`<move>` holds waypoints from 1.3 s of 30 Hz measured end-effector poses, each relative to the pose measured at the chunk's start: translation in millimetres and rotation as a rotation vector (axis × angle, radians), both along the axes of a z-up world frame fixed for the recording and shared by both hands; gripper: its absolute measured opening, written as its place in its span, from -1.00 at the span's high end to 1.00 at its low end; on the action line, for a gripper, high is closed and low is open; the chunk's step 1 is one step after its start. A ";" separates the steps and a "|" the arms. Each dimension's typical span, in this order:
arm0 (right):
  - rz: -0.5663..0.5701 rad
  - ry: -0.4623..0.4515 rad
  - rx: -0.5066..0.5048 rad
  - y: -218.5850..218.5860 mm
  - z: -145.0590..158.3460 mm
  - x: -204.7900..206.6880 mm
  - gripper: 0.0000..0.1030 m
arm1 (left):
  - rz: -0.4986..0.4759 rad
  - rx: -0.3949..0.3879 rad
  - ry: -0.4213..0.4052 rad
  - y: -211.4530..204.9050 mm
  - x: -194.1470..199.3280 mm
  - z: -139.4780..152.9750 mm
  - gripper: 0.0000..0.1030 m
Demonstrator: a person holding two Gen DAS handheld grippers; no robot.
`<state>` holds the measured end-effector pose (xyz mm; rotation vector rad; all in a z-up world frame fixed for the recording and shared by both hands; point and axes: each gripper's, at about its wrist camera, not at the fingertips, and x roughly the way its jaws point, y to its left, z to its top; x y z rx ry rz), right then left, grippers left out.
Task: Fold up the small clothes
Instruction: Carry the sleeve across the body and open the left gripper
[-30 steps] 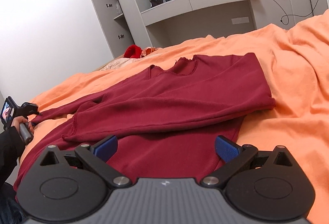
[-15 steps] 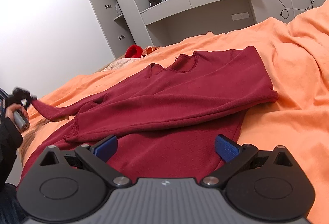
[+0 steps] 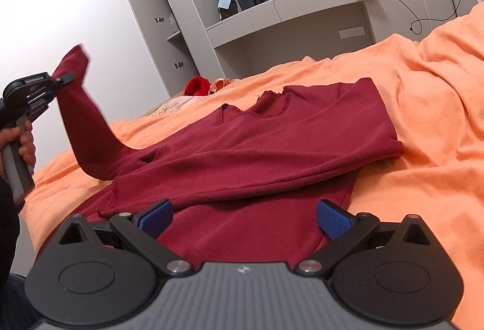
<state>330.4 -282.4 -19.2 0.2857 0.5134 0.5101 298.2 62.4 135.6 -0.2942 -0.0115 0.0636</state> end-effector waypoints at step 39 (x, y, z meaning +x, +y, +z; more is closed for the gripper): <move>-0.088 -0.040 0.118 -0.6 19.5 0.7 -0.98 | -0.738 0.398 0.452 -116.6 -18.3 -147.7 -0.50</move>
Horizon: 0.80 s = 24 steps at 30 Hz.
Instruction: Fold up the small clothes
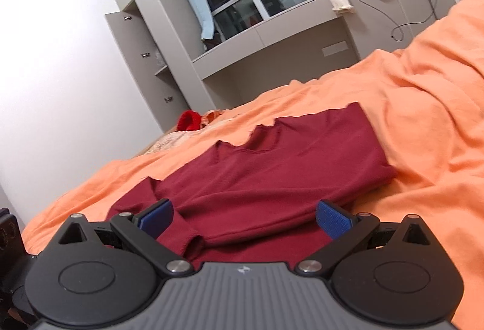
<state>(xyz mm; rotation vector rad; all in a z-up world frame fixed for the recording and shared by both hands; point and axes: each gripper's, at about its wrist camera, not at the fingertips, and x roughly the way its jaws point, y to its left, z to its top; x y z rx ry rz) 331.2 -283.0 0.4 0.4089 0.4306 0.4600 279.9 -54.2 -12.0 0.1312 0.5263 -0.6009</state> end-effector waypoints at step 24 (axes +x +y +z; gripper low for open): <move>0.071 0.028 -0.193 61.6 4.4 6.1 0.90 | 0.800 -0.383 0.109 215.0 44.2 28.1 -0.98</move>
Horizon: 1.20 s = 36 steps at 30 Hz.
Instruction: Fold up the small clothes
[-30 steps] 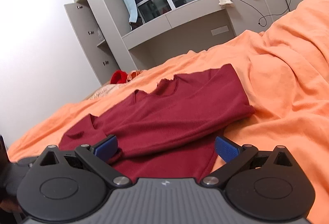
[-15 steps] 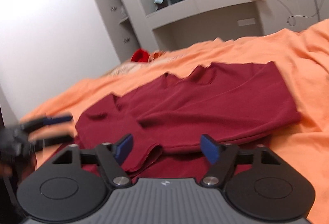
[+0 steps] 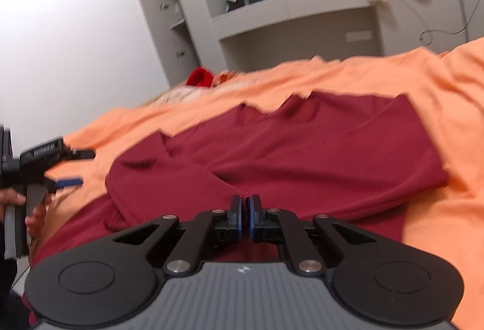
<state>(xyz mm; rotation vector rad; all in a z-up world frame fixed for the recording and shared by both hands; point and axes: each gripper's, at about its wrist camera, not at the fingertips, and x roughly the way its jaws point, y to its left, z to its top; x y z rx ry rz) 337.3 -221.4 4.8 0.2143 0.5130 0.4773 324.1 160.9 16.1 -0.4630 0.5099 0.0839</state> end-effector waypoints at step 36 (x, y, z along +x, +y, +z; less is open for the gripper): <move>0.042 0.072 0.002 -22.5 -21.6 -2.7 -0.45 | 0.096 0.040 0.098 -6.2 48.9 -17.7 0.59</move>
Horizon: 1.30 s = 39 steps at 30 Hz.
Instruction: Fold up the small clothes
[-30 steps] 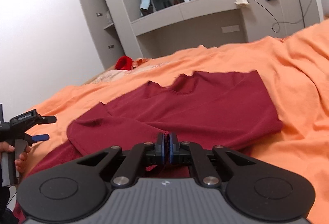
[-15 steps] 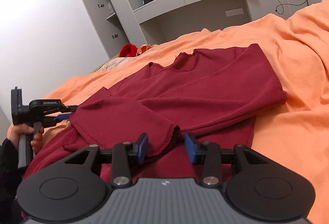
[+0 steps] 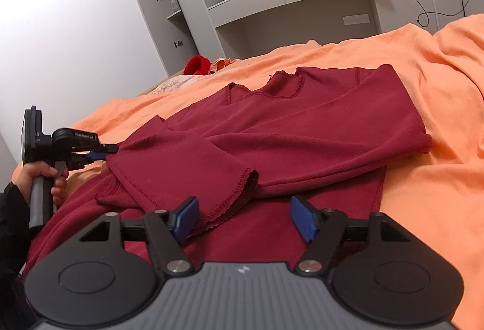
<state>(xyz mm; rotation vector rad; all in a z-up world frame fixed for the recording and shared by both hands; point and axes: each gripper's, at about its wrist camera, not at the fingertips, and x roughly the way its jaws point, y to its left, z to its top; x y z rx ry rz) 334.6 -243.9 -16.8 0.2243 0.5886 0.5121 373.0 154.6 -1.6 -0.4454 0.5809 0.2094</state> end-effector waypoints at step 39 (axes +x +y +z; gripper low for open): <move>0.167 -0.477 -0.454 32.0 -7.3 -176.6 -0.99 | -0.163 0.237 -0.199 -78.9 -199.7 9.8 -0.99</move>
